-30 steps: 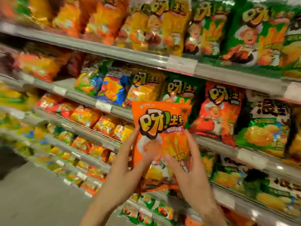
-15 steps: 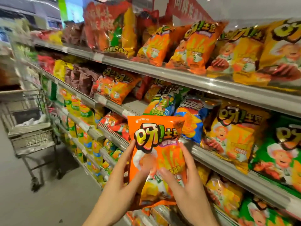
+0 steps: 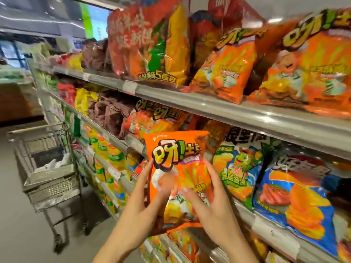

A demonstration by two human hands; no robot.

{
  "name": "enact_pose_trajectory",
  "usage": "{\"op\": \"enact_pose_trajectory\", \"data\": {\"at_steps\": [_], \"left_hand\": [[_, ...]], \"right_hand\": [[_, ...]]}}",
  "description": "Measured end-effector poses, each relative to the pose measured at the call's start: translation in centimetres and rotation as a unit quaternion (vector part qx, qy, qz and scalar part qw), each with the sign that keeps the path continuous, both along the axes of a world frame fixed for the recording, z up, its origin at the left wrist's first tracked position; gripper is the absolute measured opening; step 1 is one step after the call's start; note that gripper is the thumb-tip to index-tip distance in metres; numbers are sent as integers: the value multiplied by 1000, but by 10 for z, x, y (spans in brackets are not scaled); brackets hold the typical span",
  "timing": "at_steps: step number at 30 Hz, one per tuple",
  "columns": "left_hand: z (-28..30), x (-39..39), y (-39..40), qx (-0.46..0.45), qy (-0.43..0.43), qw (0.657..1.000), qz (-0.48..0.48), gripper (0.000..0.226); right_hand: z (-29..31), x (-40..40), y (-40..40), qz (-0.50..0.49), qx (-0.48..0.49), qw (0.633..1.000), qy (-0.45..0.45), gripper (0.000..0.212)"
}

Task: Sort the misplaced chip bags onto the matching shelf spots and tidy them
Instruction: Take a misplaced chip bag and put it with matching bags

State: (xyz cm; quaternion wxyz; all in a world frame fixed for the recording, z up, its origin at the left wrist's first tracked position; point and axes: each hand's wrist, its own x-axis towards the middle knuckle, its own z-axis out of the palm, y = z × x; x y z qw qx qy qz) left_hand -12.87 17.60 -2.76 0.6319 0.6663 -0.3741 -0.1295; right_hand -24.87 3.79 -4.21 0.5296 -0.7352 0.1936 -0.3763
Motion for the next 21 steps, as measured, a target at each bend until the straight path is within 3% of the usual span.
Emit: {"op": "enact_pose_trajectory", "data": {"at_steps": [6, 14, 21], "left_hand": [[0, 65, -31, 5, -10, 998, -60, 71], [1, 124, -80, -3, -31, 976, -218, 74], [-4, 134, -106, -7, -24, 955, -294, 70]], "right_hand": [[2, 47, -17, -65, -14, 998, 4, 84], [3, 79, -10, -242, -10, 970, 1, 83], [13, 75, 5, -335, -51, 935, 101, 77]]}}
